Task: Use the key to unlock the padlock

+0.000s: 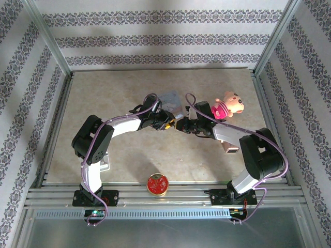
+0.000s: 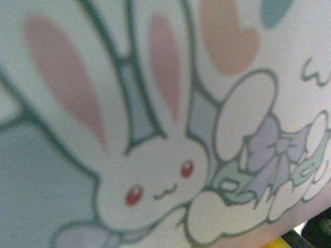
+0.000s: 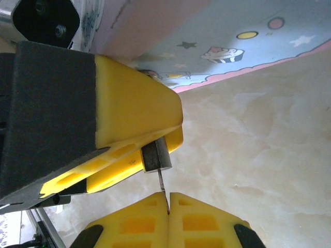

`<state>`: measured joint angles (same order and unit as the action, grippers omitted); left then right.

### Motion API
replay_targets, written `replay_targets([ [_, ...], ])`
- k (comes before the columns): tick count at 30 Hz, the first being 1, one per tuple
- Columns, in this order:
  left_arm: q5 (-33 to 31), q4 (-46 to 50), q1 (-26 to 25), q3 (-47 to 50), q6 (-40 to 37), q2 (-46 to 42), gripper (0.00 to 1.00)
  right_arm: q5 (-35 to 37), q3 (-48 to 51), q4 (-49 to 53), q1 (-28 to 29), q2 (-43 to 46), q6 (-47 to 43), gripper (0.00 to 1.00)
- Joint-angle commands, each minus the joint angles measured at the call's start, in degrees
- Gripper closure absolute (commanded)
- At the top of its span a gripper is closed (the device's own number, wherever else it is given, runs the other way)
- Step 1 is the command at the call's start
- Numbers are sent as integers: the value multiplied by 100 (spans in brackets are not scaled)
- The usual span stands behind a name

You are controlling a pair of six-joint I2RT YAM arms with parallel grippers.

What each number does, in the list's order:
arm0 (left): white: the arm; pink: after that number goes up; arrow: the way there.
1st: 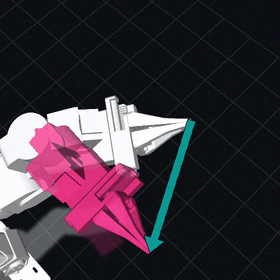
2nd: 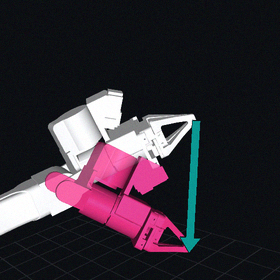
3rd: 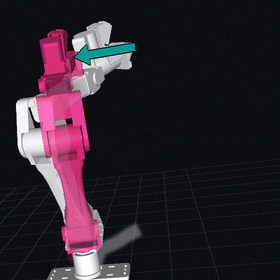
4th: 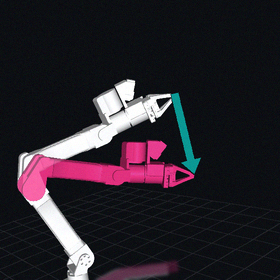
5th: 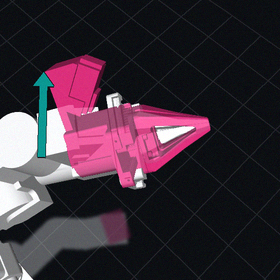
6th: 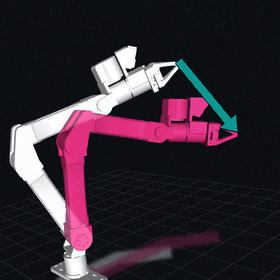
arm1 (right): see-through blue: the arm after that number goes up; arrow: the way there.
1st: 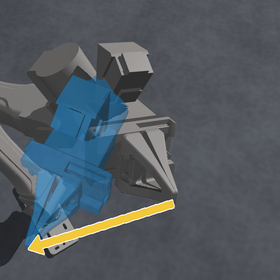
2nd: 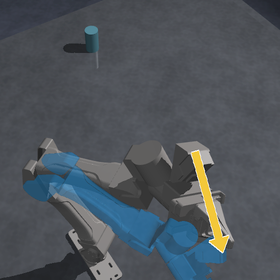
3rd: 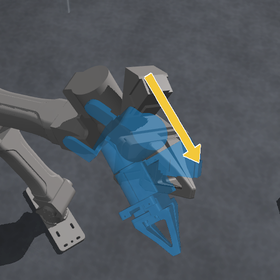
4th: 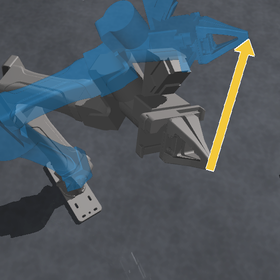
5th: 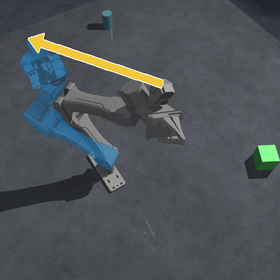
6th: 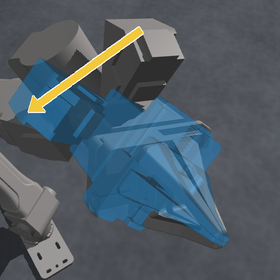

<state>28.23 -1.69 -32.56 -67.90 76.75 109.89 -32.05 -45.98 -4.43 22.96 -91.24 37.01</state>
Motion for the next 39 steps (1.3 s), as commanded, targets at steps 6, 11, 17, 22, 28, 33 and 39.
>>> replay_targets([
  [6,948,1040,-234,49,191,-46,100,252,-170,-302,-169,178,-291,100],
  [11,965,1000,-234,67,209,-36,100,109,-165,-615,-169,77,-62,100],
  [17,1043,901,-251,84,226,22,100,-29,-275,-1060,-87,-71,113,100],
  [22,1097,895,-278,2,200,77,100,-82,-416,-1114,67,-174,-128,100],
  [28,1163,891,-291,-29,165,93,100,401,-430,-1104,86,-96,-300,100],
  [33,1242,593,-282,24,241,144,90,673,-373,-1208,119,-56,-226,100],
  [39,1192,169,-225,93,223,190,78,753,-198,-1346,191,-55,-95,100],
])
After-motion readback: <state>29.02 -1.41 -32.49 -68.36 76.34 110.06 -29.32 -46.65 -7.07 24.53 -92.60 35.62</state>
